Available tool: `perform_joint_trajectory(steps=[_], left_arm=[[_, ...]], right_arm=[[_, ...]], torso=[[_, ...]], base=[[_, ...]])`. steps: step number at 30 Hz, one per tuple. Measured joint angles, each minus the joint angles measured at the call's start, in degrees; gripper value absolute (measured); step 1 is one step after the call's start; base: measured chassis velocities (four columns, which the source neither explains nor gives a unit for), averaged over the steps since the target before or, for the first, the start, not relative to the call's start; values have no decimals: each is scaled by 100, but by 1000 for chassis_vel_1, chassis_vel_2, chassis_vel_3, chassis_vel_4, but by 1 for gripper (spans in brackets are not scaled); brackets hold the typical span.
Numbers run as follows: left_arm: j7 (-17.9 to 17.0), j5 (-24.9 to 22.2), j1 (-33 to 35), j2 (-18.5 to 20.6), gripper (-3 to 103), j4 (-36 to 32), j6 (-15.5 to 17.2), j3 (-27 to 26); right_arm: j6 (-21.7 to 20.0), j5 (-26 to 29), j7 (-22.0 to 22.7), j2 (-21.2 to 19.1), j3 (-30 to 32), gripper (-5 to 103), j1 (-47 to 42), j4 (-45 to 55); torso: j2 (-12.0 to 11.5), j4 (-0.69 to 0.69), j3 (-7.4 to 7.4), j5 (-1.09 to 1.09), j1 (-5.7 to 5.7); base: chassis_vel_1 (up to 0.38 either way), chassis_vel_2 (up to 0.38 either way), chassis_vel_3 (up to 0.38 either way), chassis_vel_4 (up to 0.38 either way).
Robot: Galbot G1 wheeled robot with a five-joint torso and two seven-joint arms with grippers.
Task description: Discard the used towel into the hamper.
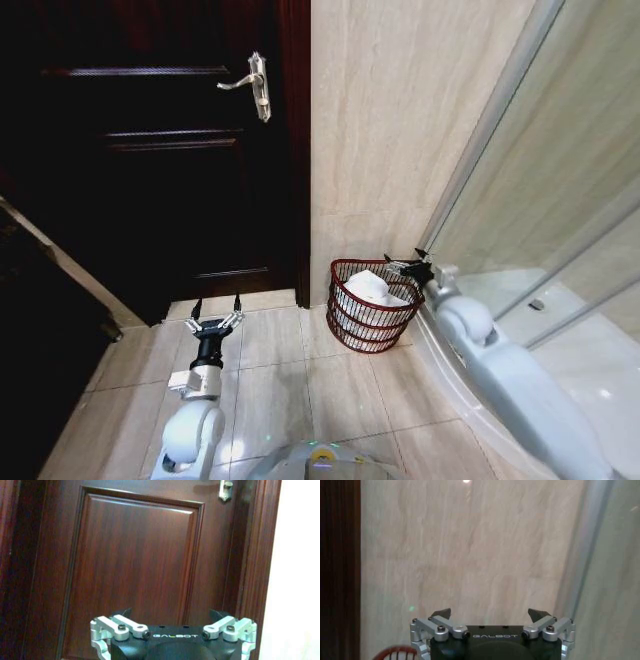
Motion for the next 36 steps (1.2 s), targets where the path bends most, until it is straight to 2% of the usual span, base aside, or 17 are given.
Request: perform_joint_trajectory(steps=[2, 4, 6, 8, 9, 11, 13, 16, 18, 20, 23, 29, 32, 36], left_arm=[[8, -51, 40, 57, 100, 16, 0, 0], [6, -52, 44, 64, 100, 20, 7, 7], [-24, -99, 46, 126, 100, 30, 144, 87], [-39, -163, 26, 209, 100, 50, 235, 121], [-39, -163, 26, 209, 100, 50, 235, 121], [-34, -216, -55, 396, 100, 150, 257, 136], [-22, -245, -79, 454, 100, 170, 257, 138], [75, -323, -144, 656, 100, 216, 222, 178], [92, -324, -152, 669, 100, 221, 213, 187], [123, -315, -175, 675, 100, 215, 194, 221], [132, -262, -178, 644, 100, 174, 199, 233], [69, -89, -53, 485, 100, 79, 142, 201], [-50, 142, 113, 264, 100, 68, 19, 239], [-73, 168, 264, 270, 100, -31, 15, 241]], right_arm=[[323, -528, -98, 342, 567, 100, -758, 307], [355, -576, -144, 386, 638, 100, -861, 340], [551, -827, -750, 803, 1296, 100, -1797, 681], [758, -1019, -1059, 1070, 1556, 100, -2253, 847], [758, -1019, -1059, 1070, 1556, 100, -2253, 847], [1237, -1383, -1345, 1533, 1746, 100, -2783, 999], [1342, -1483, -1368, 1679, 1757, 100, -2902, 1029], [1853, -2068, -1457, 2473, 1708, 100, -3466, 1176], [1933, -2166, -1466, 2584, 1688, 100, -3554, 1204], [2242, -2454, -1475, 2938, 1627, 100, -3946, 1360], [2351, -2507, -1476, 3019, 1615, 100, -4183, 1475], [2384, -2495, -1475, 2808, 1584, 100, -4259, 1519], [2425, -2420, -1474, 2612, 1581, 100, -4240, 1505], [2442, -2408, -1475, 2590, 1532, 100, -4212, 1473]], torso=[[0, 1, 0, -3, 0], [0, 0, 0, -2, 0], [0, -3, 0, -1, 0], [0, -4, -1, -3, -1], [0, -4, -1, -3, -1], [0, -3, 0, -3, -1], [0, -3, 0, -4, -1], [0, -1, 0, -3, 0], [0, -2, 0, -4, 0], [0, -2, 0, -3, 0], [0, -2, 0, -3, 0], [-1, -1, 0, -1, 0], [-1, -1, 1, -1, 0], [-1, -1, 1, -1, 0]], base=[[0, 0, 0, 0], [0, 0, 0, 0], [0, 0, 0, 0], [0, 0, 0, 0], [0, 0, 0, 0], [0, 0, 0, 0], [0, 0, 0, 0], [0, 0, 0, 0], [0, 0, 0, 0], [0, 0, 0, 0], [0, 0, 0, 0], [0, 0, 0, 0], [0, 0, 0, 0], [0, 0, 0, 0]])
